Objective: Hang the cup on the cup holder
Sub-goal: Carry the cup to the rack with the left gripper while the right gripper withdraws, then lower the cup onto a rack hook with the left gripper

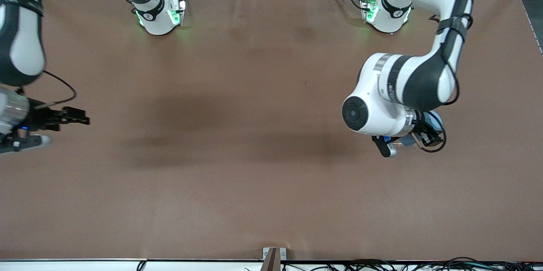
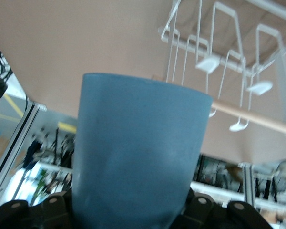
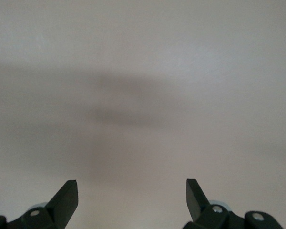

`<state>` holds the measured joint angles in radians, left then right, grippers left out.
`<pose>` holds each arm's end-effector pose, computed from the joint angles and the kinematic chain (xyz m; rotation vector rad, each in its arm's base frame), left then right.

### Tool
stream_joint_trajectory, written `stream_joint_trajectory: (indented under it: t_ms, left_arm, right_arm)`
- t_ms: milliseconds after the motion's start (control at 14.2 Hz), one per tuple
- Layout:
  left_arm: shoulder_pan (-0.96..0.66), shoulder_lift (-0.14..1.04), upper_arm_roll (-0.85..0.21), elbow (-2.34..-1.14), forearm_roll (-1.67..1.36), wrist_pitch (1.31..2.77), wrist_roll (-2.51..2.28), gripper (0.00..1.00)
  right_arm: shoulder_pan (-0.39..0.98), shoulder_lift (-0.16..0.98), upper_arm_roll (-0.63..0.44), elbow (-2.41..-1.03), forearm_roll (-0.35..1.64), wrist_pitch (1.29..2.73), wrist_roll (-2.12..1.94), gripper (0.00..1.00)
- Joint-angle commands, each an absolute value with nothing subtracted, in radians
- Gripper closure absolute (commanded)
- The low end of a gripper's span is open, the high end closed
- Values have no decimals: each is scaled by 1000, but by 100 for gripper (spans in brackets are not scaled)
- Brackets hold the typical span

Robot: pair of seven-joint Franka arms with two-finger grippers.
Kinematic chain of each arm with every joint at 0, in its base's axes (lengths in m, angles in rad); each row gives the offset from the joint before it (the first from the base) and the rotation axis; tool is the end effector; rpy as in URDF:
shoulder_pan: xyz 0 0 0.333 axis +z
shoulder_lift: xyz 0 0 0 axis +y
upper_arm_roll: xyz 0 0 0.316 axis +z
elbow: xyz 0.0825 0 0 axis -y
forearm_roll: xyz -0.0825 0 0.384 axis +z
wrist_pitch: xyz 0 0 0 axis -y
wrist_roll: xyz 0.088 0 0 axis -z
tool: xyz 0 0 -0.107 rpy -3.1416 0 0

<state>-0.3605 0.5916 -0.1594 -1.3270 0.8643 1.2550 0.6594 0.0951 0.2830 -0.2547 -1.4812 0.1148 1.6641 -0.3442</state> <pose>0.6238 -0.2172 0.3949 -1.8748 1.2752 0.8356 0.6320 -0.0714 0.5102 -3.0633 -0.2690 0.1190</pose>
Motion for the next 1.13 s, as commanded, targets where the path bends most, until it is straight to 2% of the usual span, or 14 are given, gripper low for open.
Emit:
stream_joint_trajectory:
  t_ms: [0,141,352,563,774,844,1056]
  left_arm:
    - [-399,587,-161,-1422,974,1215,680,98]
    - [-419,597,-164,-1465,1020,1174,690,98]
    - [-434,618,-163,-1512,1055,1149,689,98]
    - [-431,649,-164,-1534,1111,1149,686,98]
    - [-434,663,-164,-1542,1111,1147,655,98]
    - [-434,672,-164,-1542,1111,1147,641,98]
    - [-433,686,-166,-1569,1109,1147,565,98]
  right_arm:
    - [67,298,-247,-1378,84,1612,-337,0]
    - [66,298,-249,-1333,77,1547,-330,0]
    - [69,258,-255,-1360,45,1528,-299,0]
    - [72,172,-261,-1483,-7,1600,-295,0]
    - [69,25,-261,-1694,-28,1730,-269,0]
    - [66,6,-262,-1718,-28,1746,-265,0]
    - [48,12,-259,-1658,-26,1721,-224,0]
